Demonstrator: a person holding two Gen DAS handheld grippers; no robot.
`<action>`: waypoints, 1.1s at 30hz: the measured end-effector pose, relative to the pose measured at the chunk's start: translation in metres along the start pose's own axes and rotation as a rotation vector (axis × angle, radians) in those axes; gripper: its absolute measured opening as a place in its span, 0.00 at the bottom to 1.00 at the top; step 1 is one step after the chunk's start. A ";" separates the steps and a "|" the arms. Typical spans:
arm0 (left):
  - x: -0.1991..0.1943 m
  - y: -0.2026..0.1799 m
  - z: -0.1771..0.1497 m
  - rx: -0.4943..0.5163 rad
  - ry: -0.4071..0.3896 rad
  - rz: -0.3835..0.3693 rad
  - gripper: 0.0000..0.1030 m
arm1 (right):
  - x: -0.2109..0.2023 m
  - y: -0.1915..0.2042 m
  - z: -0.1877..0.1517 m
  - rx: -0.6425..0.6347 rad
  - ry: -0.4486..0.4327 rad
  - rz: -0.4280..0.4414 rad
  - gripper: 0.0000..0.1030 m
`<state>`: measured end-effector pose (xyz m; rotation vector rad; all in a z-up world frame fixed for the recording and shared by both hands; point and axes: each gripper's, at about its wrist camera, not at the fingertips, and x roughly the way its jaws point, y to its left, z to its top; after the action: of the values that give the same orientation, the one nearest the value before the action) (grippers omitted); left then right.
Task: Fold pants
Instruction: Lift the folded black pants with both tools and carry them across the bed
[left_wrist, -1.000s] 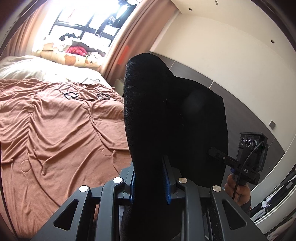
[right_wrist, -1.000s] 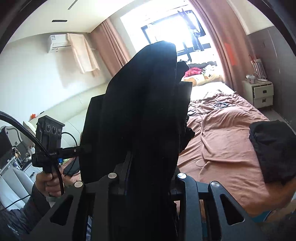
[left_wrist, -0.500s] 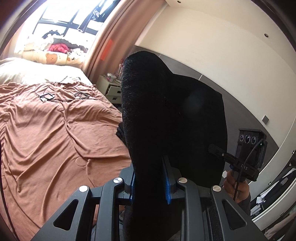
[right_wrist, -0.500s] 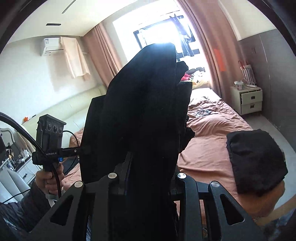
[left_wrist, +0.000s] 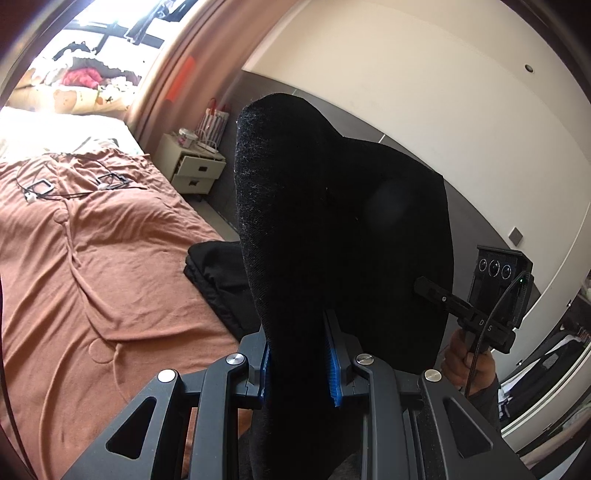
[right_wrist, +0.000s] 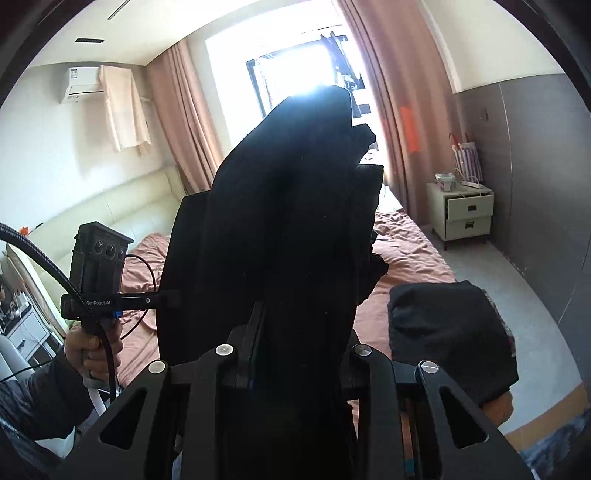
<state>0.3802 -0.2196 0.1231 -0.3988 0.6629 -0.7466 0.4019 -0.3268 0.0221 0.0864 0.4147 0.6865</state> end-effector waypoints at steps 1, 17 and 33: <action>0.009 0.001 0.003 -0.002 0.008 -0.007 0.25 | -0.001 0.000 0.001 -0.003 0.002 -0.010 0.24; 0.132 0.012 0.043 -0.052 0.110 -0.108 0.25 | -0.034 0.022 0.016 -0.008 0.056 -0.125 0.23; 0.255 0.072 0.049 -0.177 0.189 -0.157 0.25 | -0.030 0.047 0.017 -0.026 0.219 -0.177 0.22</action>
<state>0.5882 -0.3521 0.0155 -0.5517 0.8867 -0.8853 0.3595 -0.3082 0.0577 -0.0503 0.6160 0.5282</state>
